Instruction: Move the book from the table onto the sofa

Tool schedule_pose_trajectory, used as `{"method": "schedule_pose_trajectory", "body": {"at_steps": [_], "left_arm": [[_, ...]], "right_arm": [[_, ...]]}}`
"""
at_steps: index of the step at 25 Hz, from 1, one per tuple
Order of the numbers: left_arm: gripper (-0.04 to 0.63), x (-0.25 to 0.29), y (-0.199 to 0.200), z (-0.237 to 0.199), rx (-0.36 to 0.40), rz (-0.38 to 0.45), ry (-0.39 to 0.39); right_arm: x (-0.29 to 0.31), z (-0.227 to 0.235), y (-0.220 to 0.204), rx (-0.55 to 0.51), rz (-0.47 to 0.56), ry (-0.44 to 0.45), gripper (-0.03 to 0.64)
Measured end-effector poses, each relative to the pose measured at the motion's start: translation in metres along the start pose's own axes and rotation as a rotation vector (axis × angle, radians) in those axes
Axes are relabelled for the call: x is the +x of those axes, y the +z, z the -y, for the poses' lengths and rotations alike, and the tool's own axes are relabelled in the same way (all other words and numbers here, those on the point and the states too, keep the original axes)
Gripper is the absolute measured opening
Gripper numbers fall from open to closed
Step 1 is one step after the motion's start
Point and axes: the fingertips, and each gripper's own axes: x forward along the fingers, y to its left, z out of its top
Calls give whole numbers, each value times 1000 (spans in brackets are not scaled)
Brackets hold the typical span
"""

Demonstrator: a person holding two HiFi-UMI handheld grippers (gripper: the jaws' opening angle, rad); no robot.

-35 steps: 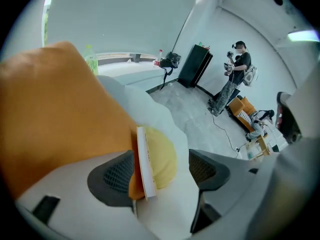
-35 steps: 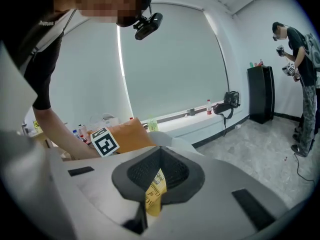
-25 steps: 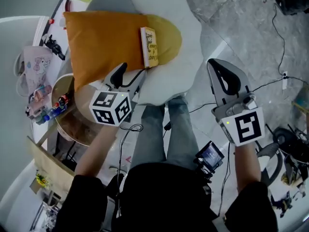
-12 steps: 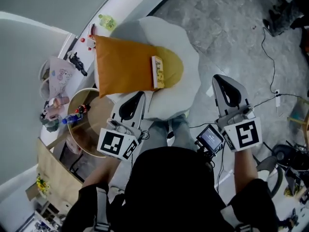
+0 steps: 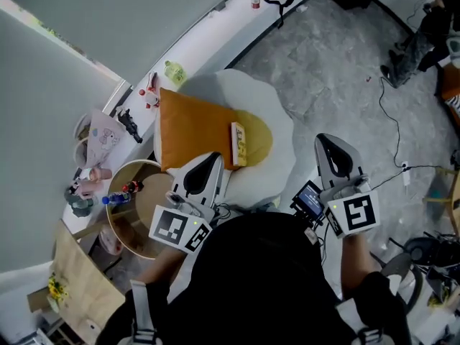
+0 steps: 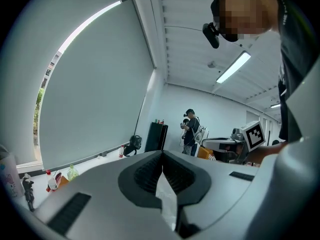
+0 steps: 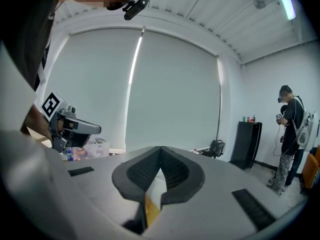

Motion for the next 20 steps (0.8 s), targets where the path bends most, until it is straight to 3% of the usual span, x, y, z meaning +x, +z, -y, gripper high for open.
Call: {"method": "schedule_pose_trajectory", "body": {"at_steps": [20], "left_arm": [[14, 5, 26, -16, -35, 53, 14]], "right_arm": [[0, 1, 11, 2, 30, -40, 13]]}}
